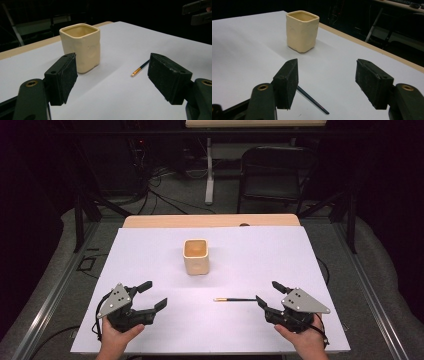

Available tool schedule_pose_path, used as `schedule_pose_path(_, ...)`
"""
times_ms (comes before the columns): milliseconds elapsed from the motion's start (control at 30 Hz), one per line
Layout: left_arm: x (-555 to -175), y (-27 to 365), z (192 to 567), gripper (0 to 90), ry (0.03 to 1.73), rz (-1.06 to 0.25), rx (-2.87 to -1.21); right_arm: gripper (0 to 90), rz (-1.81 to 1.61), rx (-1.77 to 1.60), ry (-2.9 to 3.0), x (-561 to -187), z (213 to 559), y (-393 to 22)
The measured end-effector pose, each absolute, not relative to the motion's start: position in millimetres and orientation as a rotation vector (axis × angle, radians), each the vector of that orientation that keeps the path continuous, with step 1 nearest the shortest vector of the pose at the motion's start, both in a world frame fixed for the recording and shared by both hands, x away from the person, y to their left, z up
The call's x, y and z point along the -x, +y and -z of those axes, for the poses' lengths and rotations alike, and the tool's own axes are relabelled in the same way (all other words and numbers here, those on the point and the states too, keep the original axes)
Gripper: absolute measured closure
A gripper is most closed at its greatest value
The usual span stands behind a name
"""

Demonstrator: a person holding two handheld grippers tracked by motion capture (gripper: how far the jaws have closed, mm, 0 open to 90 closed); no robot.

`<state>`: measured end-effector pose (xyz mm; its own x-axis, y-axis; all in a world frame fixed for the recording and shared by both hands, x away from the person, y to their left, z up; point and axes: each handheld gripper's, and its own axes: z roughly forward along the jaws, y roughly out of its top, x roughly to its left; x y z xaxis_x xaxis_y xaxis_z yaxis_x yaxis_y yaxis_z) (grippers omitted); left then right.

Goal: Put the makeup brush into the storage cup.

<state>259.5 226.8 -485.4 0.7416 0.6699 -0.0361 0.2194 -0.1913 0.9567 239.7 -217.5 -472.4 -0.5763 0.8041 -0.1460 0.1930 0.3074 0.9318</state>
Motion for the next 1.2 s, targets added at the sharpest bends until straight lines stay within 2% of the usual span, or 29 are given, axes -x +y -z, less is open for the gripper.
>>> schedule_pose_path(33,-259,227,485,23.7,0.702,-0.472,-1.756,37.8,-1.269,-0.882,1.977,-243,470,-217)
schedule_pose_path(167,-259,227,485,23.7,0.701,-0.476,-1.761,39.3,-1.257,-0.865,2.004,-247,467,-216)
schedule_pose_path(733,-259,226,486,23.7,0.699,-0.476,-1.768,39.8,-1.209,-0.831,2.066,-254,462,-215)
schedule_pose_path(1200,-259,225,486,23.7,0.701,-0.481,-1.772,39.2,-1.07,-0.803,2.231,-276,454,-207)
